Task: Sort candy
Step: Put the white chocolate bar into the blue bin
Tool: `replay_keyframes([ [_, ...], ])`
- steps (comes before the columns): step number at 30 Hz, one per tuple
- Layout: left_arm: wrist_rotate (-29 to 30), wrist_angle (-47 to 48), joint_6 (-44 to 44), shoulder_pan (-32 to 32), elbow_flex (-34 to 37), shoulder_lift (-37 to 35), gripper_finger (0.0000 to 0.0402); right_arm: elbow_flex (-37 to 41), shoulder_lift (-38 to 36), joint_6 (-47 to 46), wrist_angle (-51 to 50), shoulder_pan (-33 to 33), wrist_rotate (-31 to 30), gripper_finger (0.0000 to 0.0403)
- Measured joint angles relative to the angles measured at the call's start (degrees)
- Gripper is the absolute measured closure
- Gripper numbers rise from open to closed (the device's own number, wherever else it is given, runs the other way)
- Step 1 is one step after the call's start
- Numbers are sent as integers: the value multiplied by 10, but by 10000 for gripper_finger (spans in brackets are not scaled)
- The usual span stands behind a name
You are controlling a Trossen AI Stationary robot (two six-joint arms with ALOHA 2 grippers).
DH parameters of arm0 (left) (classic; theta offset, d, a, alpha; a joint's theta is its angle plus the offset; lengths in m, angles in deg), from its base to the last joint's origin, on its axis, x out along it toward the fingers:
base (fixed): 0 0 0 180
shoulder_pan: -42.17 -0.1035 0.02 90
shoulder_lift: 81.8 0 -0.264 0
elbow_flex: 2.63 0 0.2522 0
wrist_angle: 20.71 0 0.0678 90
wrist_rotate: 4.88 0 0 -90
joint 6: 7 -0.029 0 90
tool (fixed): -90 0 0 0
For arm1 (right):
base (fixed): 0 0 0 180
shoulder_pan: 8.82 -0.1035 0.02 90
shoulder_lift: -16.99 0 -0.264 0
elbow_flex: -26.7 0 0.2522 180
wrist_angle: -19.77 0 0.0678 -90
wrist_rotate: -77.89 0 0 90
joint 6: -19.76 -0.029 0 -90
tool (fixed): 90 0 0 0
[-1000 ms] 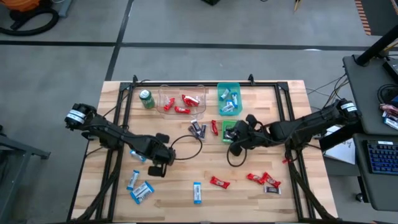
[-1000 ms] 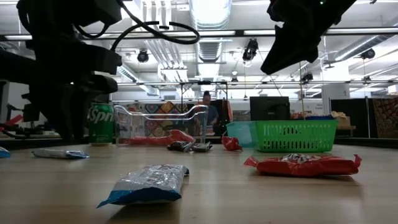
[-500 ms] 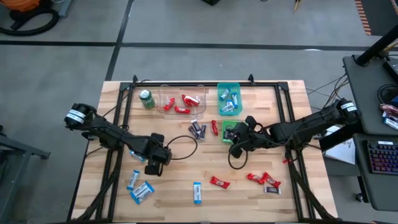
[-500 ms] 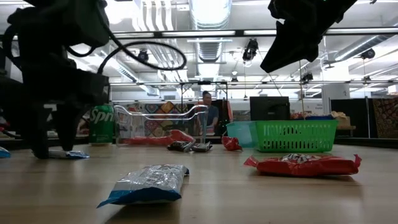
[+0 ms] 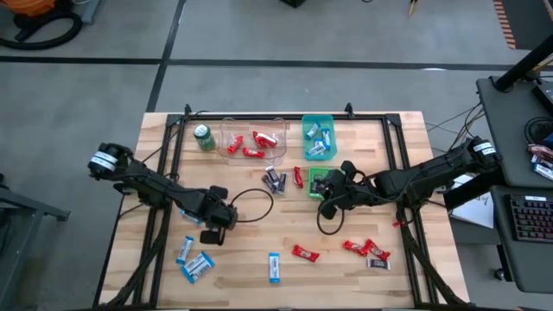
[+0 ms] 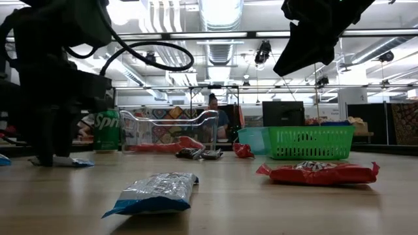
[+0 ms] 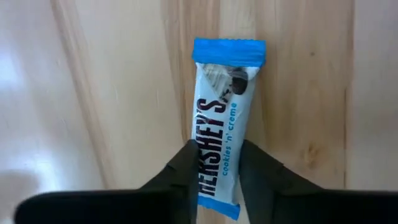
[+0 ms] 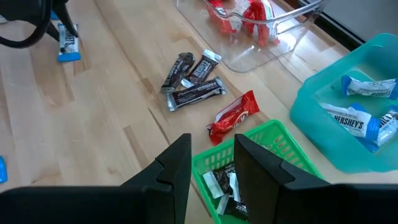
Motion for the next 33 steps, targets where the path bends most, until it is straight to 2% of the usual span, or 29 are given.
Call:
replay_keyframes([
  [2,16,-4,0,0,-8,0,359,0,0,0,0,0,0,294],
  [6,10,-8,-6,-1,-23,-8,373,0,0,4,0,0,0,294],
  [9,8,-53,-13,-1,-32,-26,379,4,0,25,7,-5,0,294],
  [12,8,-136,-26,-1,-32,-43,382,24,0,94,65,-21,4,294],
  [16,7,-260,-50,-1,-32,-51,383,70,6,223,217,-43,40,294],
  [19,7,-340,-67,-2,-32,-48,383,94,26,303,321,-56,84,294],
  [22,7,-401,-73,-3,-32,-44,383,97,58,354,387,-63,95,294],
  [26,7,-470,-73,-6,-32,-38,384,81,107,405,431,-64,95,294],
  [33,6,-497,-73,-6,-32,-16,384,30,160,440,432,-63,108,294],
])
